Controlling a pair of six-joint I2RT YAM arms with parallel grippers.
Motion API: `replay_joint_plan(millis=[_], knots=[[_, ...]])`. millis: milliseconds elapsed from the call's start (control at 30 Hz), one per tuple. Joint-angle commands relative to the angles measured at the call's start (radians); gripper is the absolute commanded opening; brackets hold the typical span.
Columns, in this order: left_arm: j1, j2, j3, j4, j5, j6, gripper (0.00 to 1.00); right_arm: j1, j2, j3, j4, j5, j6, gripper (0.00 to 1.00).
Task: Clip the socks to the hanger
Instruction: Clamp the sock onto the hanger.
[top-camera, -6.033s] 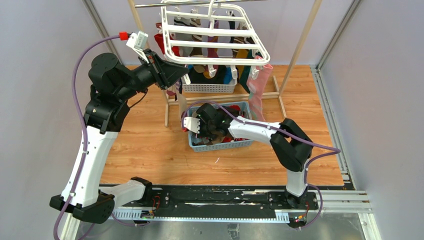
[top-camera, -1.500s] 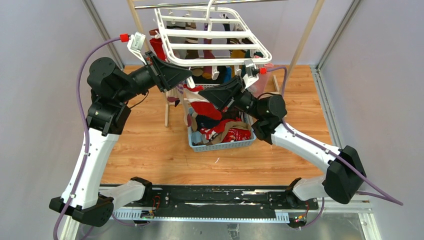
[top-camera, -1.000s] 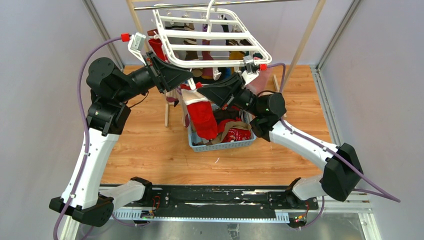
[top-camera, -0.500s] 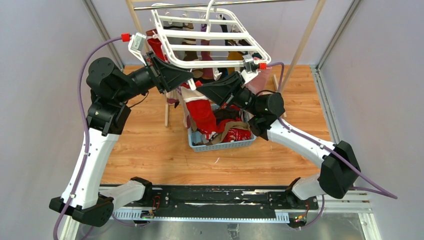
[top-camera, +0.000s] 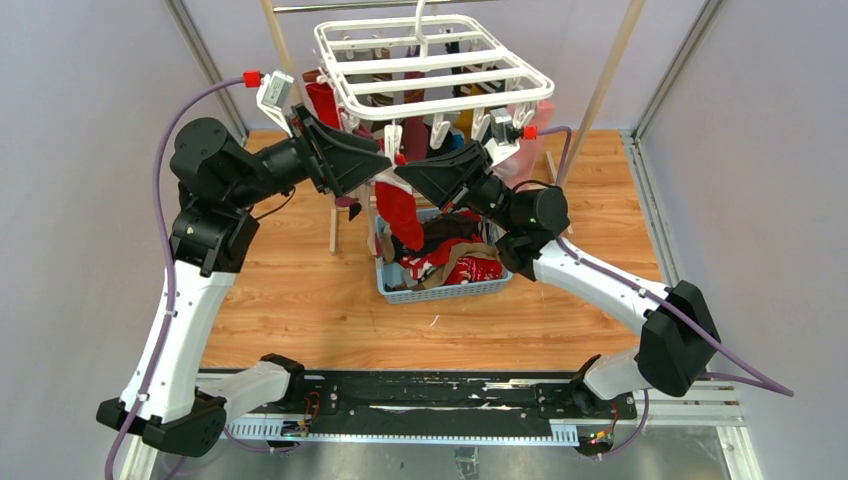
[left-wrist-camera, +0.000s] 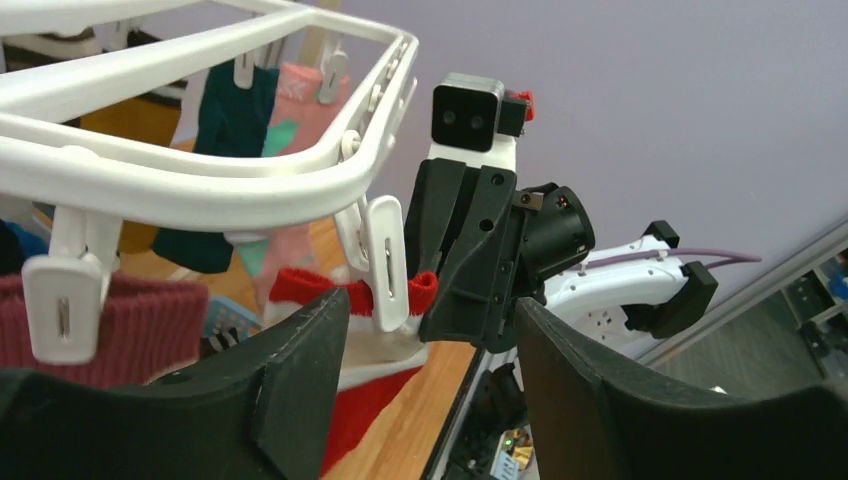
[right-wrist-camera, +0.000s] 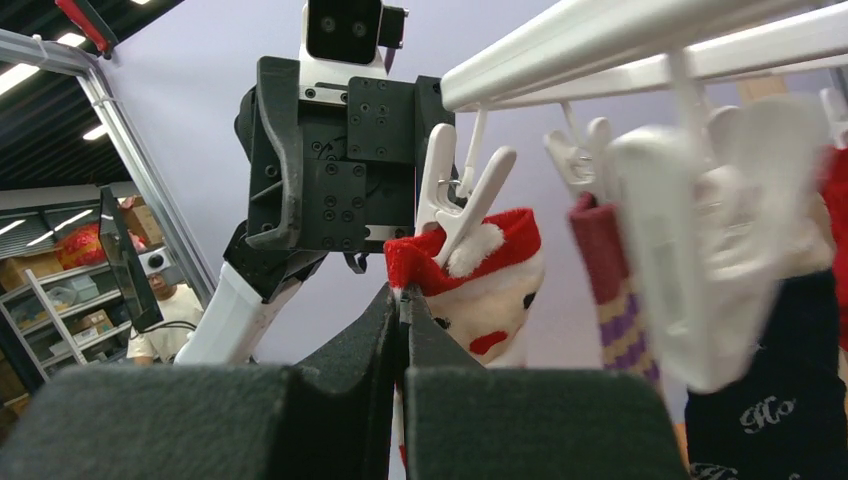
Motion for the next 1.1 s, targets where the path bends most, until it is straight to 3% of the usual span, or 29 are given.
replay_joint_plan(millis=[0,233,567,867,1067], knots=[[-0.002,-0.027,0.014,-0.041,0.020,0.019,0.70,0.026,-0.001,0.029,0.029,0.001,-0.034,0.00],[-0.002,-0.062,-0.026,-0.097,-0.004,0.069,0.80,0.039,-0.004,0.029,0.002,-0.004,-0.057,0.00],[-0.002,-0.193,-0.256,-0.192,-0.046,0.219,0.81,0.055,-0.008,0.042,-0.058,-0.013,-0.079,0.00],[-0.002,-0.222,-0.343,-0.175,-0.086,0.259,0.81,0.081,0.014,0.082,-0.081,-0.029,-0.085,0.00],[-0.002,-0.195,-0.360,-0.143,-0.026,0.240,0.81,0.098,0.032,0.093,-0.085,-0.031,-0.084,0.00]])
